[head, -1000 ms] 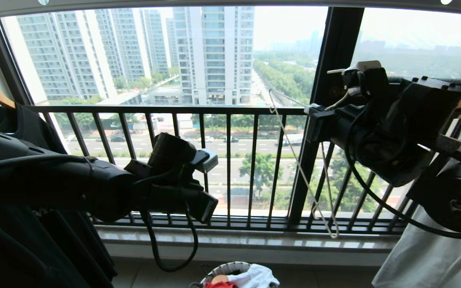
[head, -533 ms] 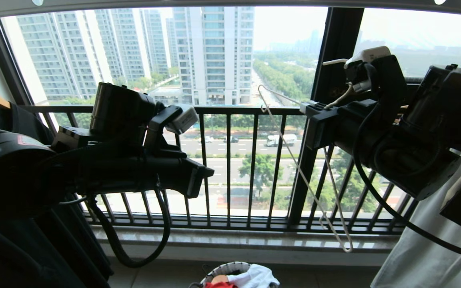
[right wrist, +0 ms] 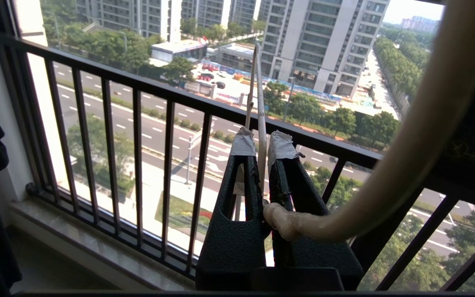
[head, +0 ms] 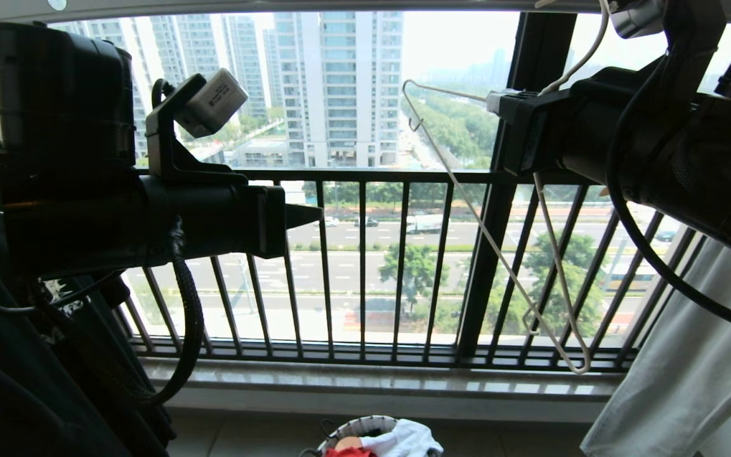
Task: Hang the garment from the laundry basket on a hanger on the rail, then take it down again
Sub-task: Hang the clothes rack on the clothesline
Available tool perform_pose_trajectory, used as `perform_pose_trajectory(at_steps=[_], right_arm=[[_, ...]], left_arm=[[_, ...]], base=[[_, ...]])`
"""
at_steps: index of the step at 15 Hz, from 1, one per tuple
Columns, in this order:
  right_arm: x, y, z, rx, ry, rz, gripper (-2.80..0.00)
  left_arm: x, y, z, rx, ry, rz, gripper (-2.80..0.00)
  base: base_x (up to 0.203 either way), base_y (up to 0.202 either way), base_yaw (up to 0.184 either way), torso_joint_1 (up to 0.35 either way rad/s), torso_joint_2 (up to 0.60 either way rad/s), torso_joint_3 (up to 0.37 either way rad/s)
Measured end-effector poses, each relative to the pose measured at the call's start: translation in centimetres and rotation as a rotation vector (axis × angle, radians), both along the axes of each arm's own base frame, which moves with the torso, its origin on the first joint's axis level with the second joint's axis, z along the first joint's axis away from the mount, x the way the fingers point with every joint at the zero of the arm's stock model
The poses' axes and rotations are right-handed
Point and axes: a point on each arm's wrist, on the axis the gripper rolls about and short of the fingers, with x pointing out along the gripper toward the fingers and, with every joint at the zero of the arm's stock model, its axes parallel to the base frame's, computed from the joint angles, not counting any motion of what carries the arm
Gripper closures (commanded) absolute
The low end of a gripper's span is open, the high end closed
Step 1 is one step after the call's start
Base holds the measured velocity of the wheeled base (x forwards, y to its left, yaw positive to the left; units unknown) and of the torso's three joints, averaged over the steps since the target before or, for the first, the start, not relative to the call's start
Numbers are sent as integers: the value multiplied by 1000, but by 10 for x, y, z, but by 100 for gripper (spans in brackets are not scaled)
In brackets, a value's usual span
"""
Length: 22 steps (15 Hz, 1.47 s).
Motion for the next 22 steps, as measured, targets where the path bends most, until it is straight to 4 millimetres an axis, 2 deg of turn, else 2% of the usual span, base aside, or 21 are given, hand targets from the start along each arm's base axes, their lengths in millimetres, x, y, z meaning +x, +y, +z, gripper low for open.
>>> perform_pose_trajectory(at_steps=[5, 13, 18, 22], right_arm=[[8, 7, 16, -20, -13, -34, 0], [23, 20, 25, -32, -50, -49, 0], [35, 28, 22, -38, -43, -52, 0], [48, 26, 16, -46, -32, -80, 0]], left_arm=[[-18, 11, 25, -122, -83, 12, 0], [-23, 15, 29, -132, -100, 16, 0], [-30, 20, 34, -150, -116, 19, 0], [-34, 22, 36, -156, -126, 18, 0]], base=[[0, 0, 0, 0, 0, 0], [0, 0, 0, 0, 0, 0], [0, 0, 0, 0, 0, 0], [0, 0, 0, 0, 0, 0]])
